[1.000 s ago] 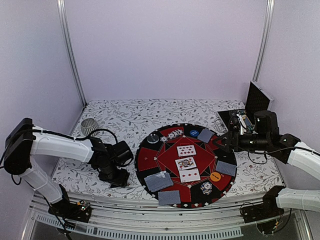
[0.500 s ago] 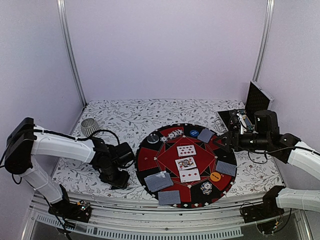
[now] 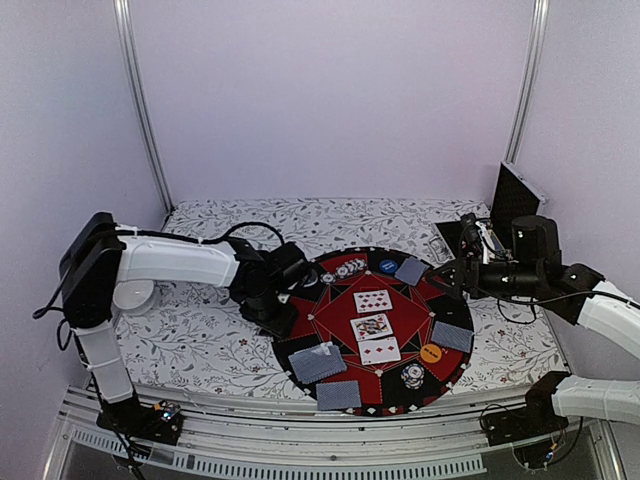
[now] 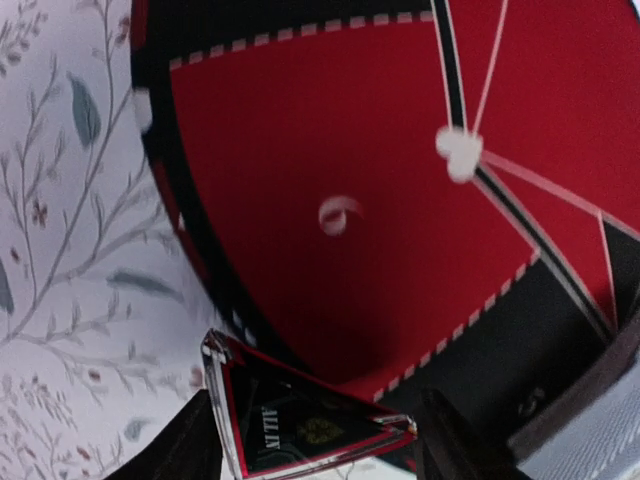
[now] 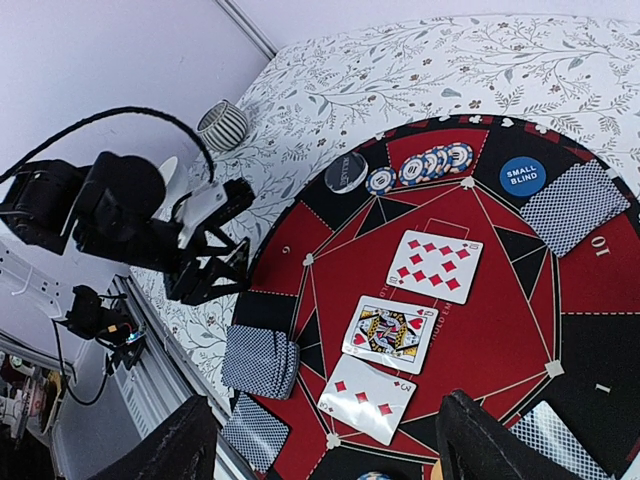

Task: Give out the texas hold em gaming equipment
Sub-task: Place the all-in button in the dealer area.

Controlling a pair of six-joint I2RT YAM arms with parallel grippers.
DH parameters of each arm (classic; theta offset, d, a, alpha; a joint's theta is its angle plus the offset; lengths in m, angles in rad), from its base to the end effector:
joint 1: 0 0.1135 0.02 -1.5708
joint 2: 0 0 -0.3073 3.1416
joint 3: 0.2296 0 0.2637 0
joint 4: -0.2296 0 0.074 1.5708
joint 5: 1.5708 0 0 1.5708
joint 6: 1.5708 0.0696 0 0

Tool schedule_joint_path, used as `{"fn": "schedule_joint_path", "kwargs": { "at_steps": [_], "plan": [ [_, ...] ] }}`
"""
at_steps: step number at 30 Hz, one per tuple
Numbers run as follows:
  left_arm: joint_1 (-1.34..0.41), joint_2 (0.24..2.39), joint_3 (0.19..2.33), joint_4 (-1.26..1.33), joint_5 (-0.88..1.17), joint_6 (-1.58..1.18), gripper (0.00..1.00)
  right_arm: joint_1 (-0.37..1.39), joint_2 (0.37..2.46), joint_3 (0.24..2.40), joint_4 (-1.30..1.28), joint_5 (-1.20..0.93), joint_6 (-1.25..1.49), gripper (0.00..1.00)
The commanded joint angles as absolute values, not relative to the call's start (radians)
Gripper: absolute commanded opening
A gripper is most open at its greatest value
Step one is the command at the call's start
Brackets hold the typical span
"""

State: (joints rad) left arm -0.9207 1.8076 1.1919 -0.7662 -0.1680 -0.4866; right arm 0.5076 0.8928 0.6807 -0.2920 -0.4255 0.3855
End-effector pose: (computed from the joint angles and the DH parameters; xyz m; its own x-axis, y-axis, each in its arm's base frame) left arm 0.2291 -0.2820 0.1728 -0.8836 0.4004 -0.2428 0.3989 0.9152 0.0574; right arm 0.1706 0.1278 0.2911 -0.6764 0.0157 -0.7364 -0.5442 0.6631 0.5140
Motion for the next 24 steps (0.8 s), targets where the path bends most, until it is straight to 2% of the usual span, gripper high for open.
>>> {"fn": "schedule_joint_path", "kwargs": {
  "at_steps": [1,7,13,15,16,17,18,21,24],
  "plan": [
    [-0.85,1.947,1.334,-0.694,-0.193,-0.338,0.59,0.504,0.88,0.707,-0.299,-0.433,0.391,0.77],
    [-0.782,2.124,1.486,-0.686,-0.195,-0.286,0.62,0.503,0.869,0.718,-0.319,-0.427,0.392,0.77],
    [-0.762,2.171,1.554,-0.669,-0.199,-0.25,0.68,0.504,0.868,0.718,-0.324,-0.425,0.395,0.78],
    [-0.753,2.181,1.572,-0.677,-0.192,-0.243,0.75,0.504,0.87,0.722,-0.324,-0.425,0.397,0.77],
    [-0.751,2.185,1.582,-0.688,-0.189,-0.244,0.82,0.503,0.87,0.724,-0.324,-0.426,0.398,0.78],
    [-0.75,2.184,1.587,-0.698,-0.192,-0.244,0.94,0.503,0.87,0.727,-0.325,-0.429,0.399,0.78],
    [-0.749,2.173,1.591,-0.704,-0.199,-0.249,0.98,0.503,0.869,0.728,-0.326,-0.431,0.401,0.78],
    [-0.756,2.101,1.579,-0.701,-0.258,-0.273,0.98,0.503,0.872,0.731,-0.327,-0.451,0.406,0.79],
    [-0.783,1.903,1.514,-0.644,-0.345,-0.292,0.98,0.506,0.888,0.725,-0.32,-0.488,0.42,0.78]
  ]
}}
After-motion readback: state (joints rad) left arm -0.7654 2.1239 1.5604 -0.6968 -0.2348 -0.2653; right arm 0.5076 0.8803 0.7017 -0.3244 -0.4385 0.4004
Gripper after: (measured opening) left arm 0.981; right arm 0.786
